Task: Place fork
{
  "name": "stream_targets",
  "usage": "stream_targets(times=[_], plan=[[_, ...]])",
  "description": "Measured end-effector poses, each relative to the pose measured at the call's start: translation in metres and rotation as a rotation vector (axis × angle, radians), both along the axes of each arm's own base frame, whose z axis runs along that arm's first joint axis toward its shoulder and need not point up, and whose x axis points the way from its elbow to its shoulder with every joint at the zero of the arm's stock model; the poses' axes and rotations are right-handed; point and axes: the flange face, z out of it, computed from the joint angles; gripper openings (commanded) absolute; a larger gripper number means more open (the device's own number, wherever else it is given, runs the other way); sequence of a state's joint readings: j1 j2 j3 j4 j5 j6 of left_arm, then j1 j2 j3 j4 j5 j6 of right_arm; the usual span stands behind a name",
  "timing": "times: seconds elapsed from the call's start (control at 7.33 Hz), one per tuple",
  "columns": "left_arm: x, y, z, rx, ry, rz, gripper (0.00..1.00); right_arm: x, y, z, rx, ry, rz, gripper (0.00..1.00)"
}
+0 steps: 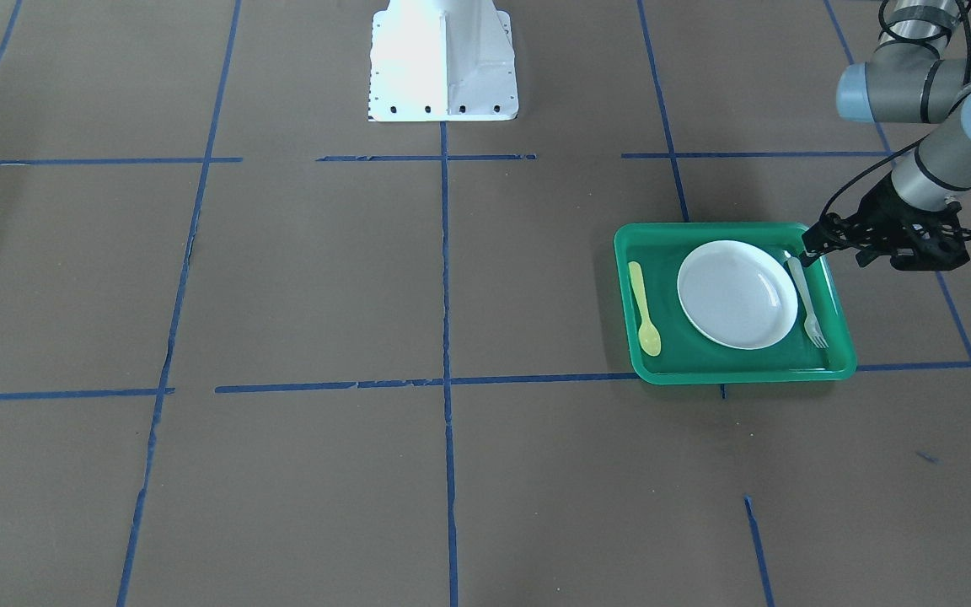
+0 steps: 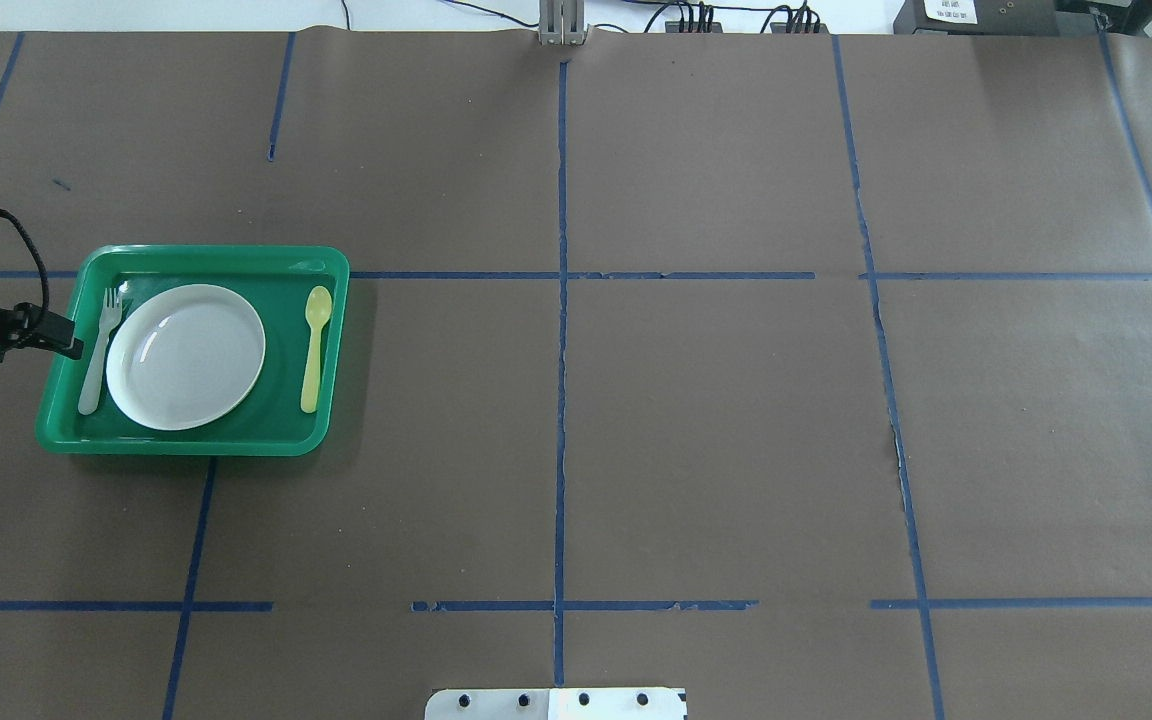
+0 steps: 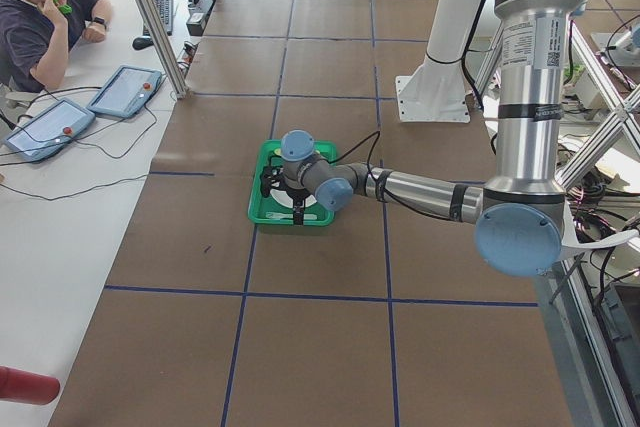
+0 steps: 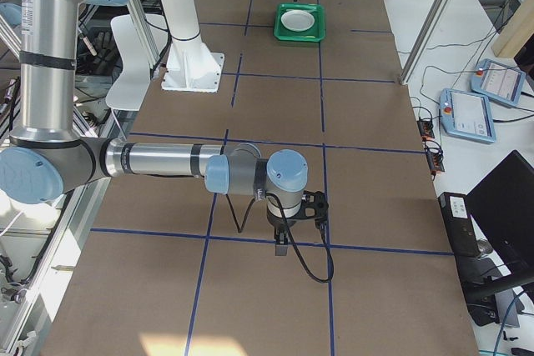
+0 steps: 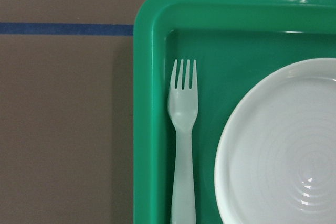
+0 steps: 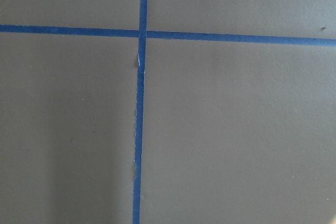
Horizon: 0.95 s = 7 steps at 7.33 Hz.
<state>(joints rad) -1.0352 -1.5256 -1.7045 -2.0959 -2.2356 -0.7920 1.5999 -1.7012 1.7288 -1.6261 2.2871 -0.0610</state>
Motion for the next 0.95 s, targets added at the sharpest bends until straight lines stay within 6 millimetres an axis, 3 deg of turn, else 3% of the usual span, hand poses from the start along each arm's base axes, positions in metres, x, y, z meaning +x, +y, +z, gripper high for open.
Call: stream_targets(times=[0.41,0.68,0.82,0.95], plan=[[-0.142,0.008,0.048,0.108,-0.124,0.039,1.0,0.0,0.0,0.0,0.001,0.0,0.0,1.0],[-0.24,0.017,0.061,0.108,-0.192,0.073,1.0,0.0,0.0,0.0,0.0,0.0,0.0,1.0],[-0.266,0.024,0.065,0.11,-0.2,0.075,1.0,0.0,0.0,0.0,0.0,0.0,0.001,1.0],[-0.276,0.029,0.067,0.113,-0.202,0.076,1.0,0.0,0.0,0.0,0.0,0.0,0.001,1.0]])
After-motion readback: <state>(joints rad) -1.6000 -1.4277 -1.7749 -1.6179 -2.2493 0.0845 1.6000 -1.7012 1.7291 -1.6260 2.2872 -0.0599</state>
